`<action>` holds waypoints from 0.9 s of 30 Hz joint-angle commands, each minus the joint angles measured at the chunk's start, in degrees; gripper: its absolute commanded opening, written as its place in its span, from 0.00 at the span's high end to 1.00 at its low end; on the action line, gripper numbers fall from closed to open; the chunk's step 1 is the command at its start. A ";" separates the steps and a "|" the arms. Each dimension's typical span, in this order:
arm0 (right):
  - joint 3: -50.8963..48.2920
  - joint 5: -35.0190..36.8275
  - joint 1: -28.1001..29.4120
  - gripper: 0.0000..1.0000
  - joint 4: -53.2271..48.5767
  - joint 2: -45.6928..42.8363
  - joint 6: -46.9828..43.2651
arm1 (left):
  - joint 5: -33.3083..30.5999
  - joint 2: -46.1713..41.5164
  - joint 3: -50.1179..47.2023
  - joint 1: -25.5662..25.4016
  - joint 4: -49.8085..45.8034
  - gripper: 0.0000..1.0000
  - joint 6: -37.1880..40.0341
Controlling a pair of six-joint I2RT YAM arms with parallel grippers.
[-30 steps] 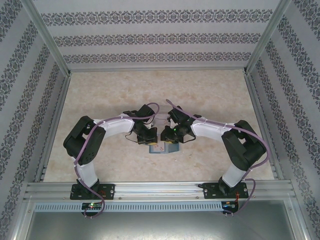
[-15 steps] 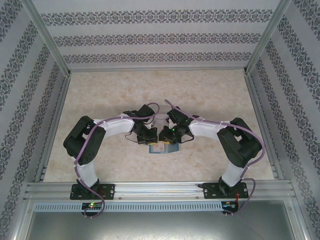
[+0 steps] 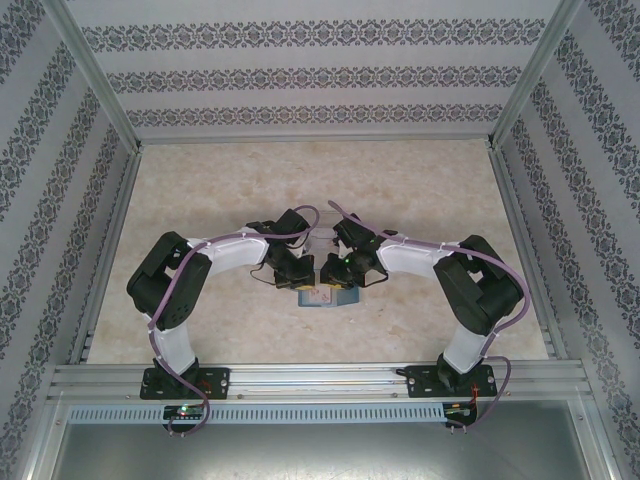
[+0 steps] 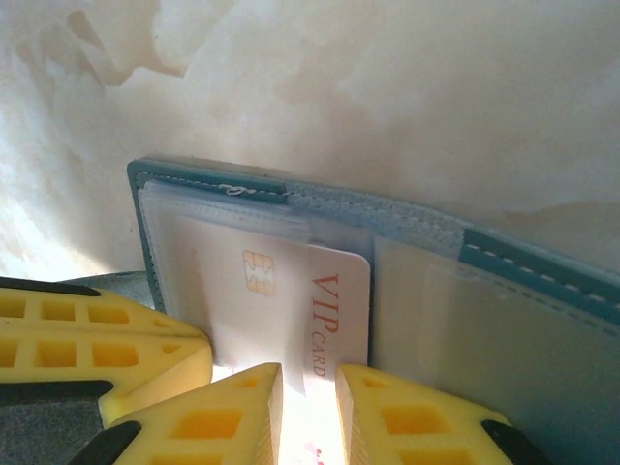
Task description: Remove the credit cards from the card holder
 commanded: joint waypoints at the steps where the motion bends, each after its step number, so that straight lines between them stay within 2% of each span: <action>1: 0.30 4.91 -0.42 0.76 -4.90 0.41 -1.46 | -1.01 0.62 0.16 -0.59 -2.40 0.95 -0.05; 9: 1.12 5.73 -0.58 0.76 -6.35 -1.52 -1.86 | -1.91 0.89 0.44 -0.60 -3.46 0.95 -0.09; 17: 1.18 2.85 -0.76 0.76 -5.07 -3.90 -0.80 | -3.25 -0.87 2.05 -0.62 -5.15 0.95 0.33; 27: -1.44 3.01 -1.91 0.76 -4.70 -5.34 -0.69 | -1.41 -1.87 3.81 -0.97 -4.49 0.96 -0.57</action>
